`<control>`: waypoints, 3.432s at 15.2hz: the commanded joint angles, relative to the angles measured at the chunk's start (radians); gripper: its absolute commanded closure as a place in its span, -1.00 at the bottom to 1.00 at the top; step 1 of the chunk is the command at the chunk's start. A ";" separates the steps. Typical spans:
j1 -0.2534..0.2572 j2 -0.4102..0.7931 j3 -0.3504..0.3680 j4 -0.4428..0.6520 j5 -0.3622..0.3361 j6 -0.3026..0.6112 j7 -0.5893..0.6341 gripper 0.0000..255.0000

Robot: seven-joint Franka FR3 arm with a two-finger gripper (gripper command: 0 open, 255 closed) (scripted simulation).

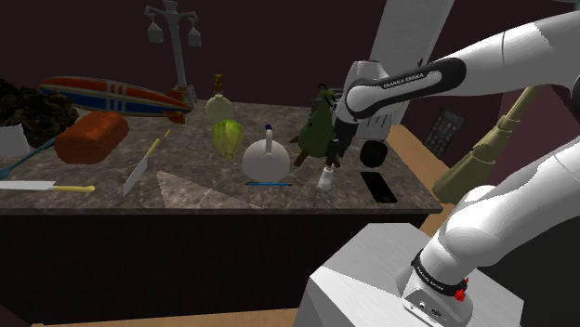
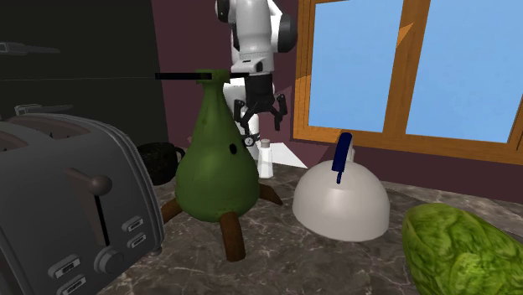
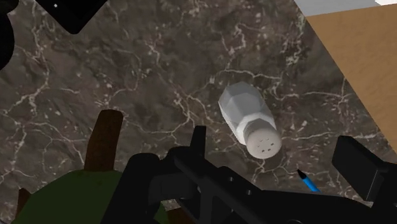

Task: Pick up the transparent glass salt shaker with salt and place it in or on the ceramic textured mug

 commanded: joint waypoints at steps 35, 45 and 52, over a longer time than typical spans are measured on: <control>0.002 -0.021 0.004 0.041 -0.002 -0.061 0.011 1.00; 0.000 -0.065 0.007 0.139 -0.009 -0.204 0.025 1.00; 0.000 -0.082 0.008 0.219 -0.012 -0.300 0.033 1.00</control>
